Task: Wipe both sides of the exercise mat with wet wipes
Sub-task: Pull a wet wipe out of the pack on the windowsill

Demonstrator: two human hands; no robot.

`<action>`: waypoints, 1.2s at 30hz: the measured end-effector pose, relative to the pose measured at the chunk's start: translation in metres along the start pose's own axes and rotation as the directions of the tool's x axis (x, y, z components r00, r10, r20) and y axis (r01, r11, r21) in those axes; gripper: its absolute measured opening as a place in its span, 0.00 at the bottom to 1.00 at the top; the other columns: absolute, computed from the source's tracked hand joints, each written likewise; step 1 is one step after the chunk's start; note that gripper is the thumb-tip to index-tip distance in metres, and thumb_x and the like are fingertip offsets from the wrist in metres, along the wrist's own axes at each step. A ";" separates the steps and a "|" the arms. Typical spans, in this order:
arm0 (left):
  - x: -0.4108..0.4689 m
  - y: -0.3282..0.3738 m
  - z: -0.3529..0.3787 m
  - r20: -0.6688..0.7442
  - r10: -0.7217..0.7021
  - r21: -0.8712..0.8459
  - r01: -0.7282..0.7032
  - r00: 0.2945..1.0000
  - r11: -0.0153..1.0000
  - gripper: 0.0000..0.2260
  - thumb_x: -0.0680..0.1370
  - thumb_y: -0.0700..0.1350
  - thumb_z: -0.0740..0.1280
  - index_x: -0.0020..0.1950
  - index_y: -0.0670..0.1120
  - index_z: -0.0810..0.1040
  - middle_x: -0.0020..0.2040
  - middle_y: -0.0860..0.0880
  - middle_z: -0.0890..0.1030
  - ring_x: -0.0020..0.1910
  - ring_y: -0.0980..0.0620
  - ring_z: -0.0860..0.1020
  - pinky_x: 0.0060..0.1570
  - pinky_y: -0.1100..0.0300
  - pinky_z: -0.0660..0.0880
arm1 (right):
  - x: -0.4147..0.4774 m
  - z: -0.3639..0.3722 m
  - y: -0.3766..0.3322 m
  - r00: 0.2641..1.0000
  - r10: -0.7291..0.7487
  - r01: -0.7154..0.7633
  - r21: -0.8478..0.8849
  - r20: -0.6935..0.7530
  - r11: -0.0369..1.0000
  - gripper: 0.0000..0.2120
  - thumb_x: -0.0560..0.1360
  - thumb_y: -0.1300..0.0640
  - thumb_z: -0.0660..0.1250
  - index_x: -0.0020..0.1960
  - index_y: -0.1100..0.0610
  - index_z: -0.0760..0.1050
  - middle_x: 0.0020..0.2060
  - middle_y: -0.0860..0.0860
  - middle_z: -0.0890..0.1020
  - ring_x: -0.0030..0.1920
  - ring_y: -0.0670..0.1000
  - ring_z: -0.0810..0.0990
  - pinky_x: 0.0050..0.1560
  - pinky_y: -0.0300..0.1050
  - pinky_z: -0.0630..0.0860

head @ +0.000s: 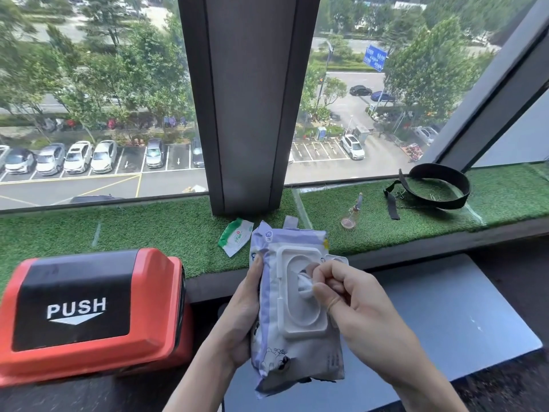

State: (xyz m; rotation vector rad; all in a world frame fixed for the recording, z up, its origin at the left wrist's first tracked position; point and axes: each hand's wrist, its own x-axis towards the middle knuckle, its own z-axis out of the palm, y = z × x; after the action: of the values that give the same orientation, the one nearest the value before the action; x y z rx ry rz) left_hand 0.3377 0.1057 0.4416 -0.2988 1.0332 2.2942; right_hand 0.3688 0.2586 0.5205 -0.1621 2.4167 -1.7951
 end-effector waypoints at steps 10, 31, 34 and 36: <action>-0.001 -0.002 -0.001 0.036 -0.004 -0.033 0.006 0.999 0.999 0.40 0.70 0.68 0.71 0.71 0.41 0.73 0.67 0.34 0.74 0.66 0.36 0.74 0.67 0.42 0.70 | -0.006 0.000 0.001 0.998 0.028 -0.021 0.120 -0.053 0.993 0.10 0.74 0.51 0.69 0.40 0.56 0.75 0.29 0.44 0.68 0.31 0.44 0.65 0.34 0.33 0.65; -0.003 -0.008 -0.017 0.008 0.051 -0.025 -0.051 0.999 0.998 0.36 0.68 0.70 0.68 0.67 0.47 0.78 0.64 0.38 0.78 0.63 0.39 0.77 0.65 0.42 0.72 | 0.001 -0.019 -0.025 0.991 -0.118 0.129 0.666 -0.062 0.735 0.17 0.70 0.48 0.74 0.52 0.57 0.78 0.49 0.58 0.80 0.50 0.53 0.77 0.52 0.42 0.76; -0.005 -0.010 -0.017 -0.033 0.027 -0.038 -0.028 0.999 0.999 0.30 0.71 0.67 0.61 0.60 0.46 0.83 0.58 0.38 0.82 0.54 0.40 0.82 0.50 0.48 0.81 | 0.003 -0.028 -0.033 0.985 -0.154 0.172 0.634 -0.084 0.754 0.21 0.71 0.47 0.72 0.55 0.60 0.75 0.50 0.59 0.79 0.51 0.54 0.78 0.51 0.42 0.76; -0.005 -0.010 -0.016 -0.045 0.017 -0.043 -0.019 0.999 0.999 0.30 0.71 0.66 0.60 0.58 0.45 0.84 0.56 0.38 0.83 0.52 0.41 0.83 0.45 0.50 0.81 | 0.003 -0.023 -0.031 0.990 -0.126 0.141 0.552 -0.065 0.822 0.15 0.71 0.44 0.72 0.50 0.54 0.76 0.44 0.55 0.77 0.45 0.51 0.75 0.45 0.40 0.73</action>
State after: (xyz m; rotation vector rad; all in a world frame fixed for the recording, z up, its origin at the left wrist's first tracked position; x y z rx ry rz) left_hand 0.3475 0.0967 0.4264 -0.3614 1.0125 2.3383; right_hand 0.3620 0.2706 0.5564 -0.2514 1.8191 -2.4891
